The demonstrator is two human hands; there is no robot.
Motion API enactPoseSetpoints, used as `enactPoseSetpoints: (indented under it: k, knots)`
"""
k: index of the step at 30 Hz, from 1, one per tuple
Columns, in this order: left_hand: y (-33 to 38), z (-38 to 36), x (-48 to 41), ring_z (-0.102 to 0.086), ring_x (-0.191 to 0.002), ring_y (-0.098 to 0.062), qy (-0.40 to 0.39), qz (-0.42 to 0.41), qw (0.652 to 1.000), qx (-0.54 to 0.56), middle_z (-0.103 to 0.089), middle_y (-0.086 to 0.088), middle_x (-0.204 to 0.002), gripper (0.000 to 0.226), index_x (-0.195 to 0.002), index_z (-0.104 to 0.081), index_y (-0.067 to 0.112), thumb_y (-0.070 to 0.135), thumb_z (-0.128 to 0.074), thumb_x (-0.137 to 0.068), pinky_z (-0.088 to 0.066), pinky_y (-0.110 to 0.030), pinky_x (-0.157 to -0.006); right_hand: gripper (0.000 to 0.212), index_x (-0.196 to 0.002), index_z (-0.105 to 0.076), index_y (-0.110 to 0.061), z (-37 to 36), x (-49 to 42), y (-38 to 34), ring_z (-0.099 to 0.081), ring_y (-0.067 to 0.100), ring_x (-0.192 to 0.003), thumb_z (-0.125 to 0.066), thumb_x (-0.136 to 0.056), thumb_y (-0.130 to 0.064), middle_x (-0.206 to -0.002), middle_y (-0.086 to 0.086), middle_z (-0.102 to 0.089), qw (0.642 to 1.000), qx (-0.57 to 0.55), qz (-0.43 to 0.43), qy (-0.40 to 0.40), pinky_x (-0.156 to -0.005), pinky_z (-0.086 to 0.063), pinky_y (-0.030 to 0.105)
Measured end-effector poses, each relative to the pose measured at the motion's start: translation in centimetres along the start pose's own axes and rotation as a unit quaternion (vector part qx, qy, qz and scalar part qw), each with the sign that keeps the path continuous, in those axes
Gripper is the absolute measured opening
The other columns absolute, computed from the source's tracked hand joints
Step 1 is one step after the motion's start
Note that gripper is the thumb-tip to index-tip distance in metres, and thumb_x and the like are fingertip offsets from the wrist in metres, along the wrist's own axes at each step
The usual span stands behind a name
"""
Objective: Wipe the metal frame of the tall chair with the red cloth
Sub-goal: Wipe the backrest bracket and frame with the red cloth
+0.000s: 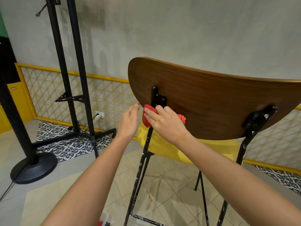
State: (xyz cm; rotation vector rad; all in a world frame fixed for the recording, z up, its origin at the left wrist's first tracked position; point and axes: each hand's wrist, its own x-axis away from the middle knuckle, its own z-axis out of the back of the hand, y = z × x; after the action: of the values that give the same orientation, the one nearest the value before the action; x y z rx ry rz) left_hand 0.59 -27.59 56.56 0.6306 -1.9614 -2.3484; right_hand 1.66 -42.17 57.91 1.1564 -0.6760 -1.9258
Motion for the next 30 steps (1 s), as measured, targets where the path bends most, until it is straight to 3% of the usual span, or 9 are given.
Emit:
enactPoseSetpoints:
  k: [5,10,14,21,27,30]
  knots:
    - [-0.3,-0.1,0.1,-0.045,-0.128,-0.017,-0.002,0.004,1.000,0.007,-0.050,-0.001,-0.140,0.044,-0.138,-0.046,0.021,0.037,-0.029,-0.101,-0.032,-0.033,-0.109,0.041,-0.125,-0.060,-0.016,0.4,-0.2,0.6,-0.058,0.021,-0.094,-0.055,-0.085,-0.016,-0.130,0.001,-0.058,0.999,0.030,-0.016,0.022,-0.066,-0.043,0.030]
    - [-0.8,-0.3,0.0,-0.042,-0.130,-0.016,-0.011,0.015,1.000,-0.001,-0.047,0.001,-0.143,0.045,-0.139,-0.044,0.024,0.040,-0.028,-0.100,-0.031,-0.034,-0.110,0.040,-0.117,-0.066,-0.016,0.0,0.3,0.1,-0.058,0.020,-0.092,-0.070,-0.078,-0.020,-0.125,-0.001,-0.061,1.000,0.018,-0.003,0.009,-0.065,-0.043,0.031]
    - [-1.0,-0.6,0.3,-0.039,-0.134,-0.015,-0.027,0.016,0.999,-0.015,-0.043,0.002,-0.146,0.045,-0.141,-0.041,0.025,0.040,-0.027,-0.101,-0.028,-0.034,-0.112,0.038,-0.118,-0.065,-0.017,0.0,0.9,-0.7,-0.056,0.019,-0.096,-0.068,-0.080,-0.023,-0.125,-0.002,-0.061,0.999,0.006,0.023,-0.047,-0.070,-0.044,0.031]
    - [-0.3,-0.5,0.1,-0.042,-0.131,-0.016,-0.023,0.005,1.000,0.001,-0.047,0.003,-0.142,0.046,-0.139,-0.045,0.022,0.040,-0.030,-0.100,-0.031,-0.038,-0.112,0.042,-0.115,-0.067,-0.016,0.6,0.0,0.8,-0.058,0.023,-0.093,-0.075,-0.074,-0.019,-0.123,-0.001,-0.062,0.999,-0.008,-0.046,0.022,-0.066,-0.043,0.033]
    - [0.2,-0.7,0.1,-0.042,-0.131,-0.015,-0.027,0.005,1.000,-0.003,-0.046,0.005,-0.143,0.044,-0.139,-0.043,0.026,0.041,-0.030,-0.100,-0.031,-0.032,-0.109,0.029,-0.104,-0.070,-0.018,0.5,0.3,0.4,-0.056,0.020,-0.089,-0.073,-0.075,-0.021,-0.106,-0.003,-0.064,1.000,-0.014,-0.016,-0.016,-0.065,-0.041,0.032]
    - [0.5,-0.7,0.0,-0.042,-0.130,-0.015,-0.023,-0.002,1.000,0.011,-0.047,0.004,-0.141,0.044,-0.139,-0.044,0.025,0.041,-0.032,-0.100,-0.032,-0.035,-0.111,0.021,-0.100,-0.069,-0.017,0.8,0.1,1.1,-0.056,0.023,-0.085,-0.065,-0.080,-0.014,-0.108,0.000,-0.065,0.995,-0.039,-0.076,0.043,-0.061,-0.039,0.033]
